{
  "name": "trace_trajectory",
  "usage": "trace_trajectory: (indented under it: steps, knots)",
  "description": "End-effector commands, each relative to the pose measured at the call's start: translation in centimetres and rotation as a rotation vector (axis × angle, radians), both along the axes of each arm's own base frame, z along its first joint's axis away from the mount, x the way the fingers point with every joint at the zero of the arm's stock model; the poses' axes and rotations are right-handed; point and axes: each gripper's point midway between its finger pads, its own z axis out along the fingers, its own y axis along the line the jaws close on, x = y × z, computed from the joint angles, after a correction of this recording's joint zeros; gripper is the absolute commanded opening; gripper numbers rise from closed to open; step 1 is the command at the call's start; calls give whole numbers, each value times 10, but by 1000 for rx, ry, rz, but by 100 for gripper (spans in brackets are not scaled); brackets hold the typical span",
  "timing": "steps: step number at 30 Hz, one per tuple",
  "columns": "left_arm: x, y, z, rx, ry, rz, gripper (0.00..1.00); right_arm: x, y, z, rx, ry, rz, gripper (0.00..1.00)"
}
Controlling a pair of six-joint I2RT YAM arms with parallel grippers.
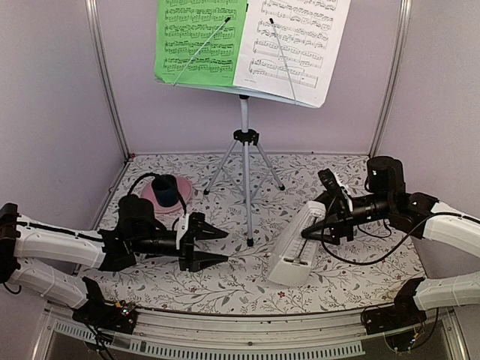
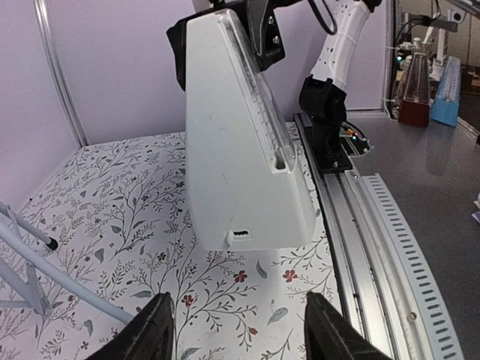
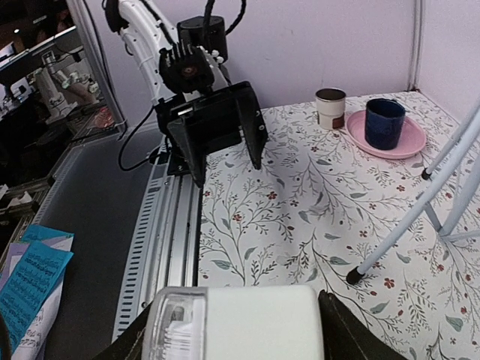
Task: Set up the instrument practice props
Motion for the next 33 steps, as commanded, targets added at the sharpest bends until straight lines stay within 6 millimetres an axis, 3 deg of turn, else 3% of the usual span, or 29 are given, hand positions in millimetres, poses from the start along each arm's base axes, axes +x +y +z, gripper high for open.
trace_trajectory:
  steps: [1,10,14,16,19,21,28,30,33]
  knots:
    - [-19,-6,-3,41,-166,-18,57,-34,17,54,107,-169,174,21]
    - [-37,-31,-11,125,-328,-9,47,-55,34,71,111,-210,262,14]
    - [-40,-40,-9,137,-346,-16,46,-56,37,73,108,-222,258,12]
    - [-40,-44,-9,134,-315,-18,54,-54,38,75,111,-235,245,11]
    - [-44,-49,-13,118,-267,-24,77,-50,38,76,115,-248,220,7]
    - [-48,-50,-17,113,-239,-37,85,-48,38,78,121,-254,208,6]
    - [-45,-55,-16,64,-161,-2,89,-46,35,90,148,-299,172,3]
    - [-44,-58,-15,43,-131,9,98,-47,35,91,154,-304,176,2]
    - [-42,-63,-18,42,-96,13,99,-48,35,92,157,-305,176,2]
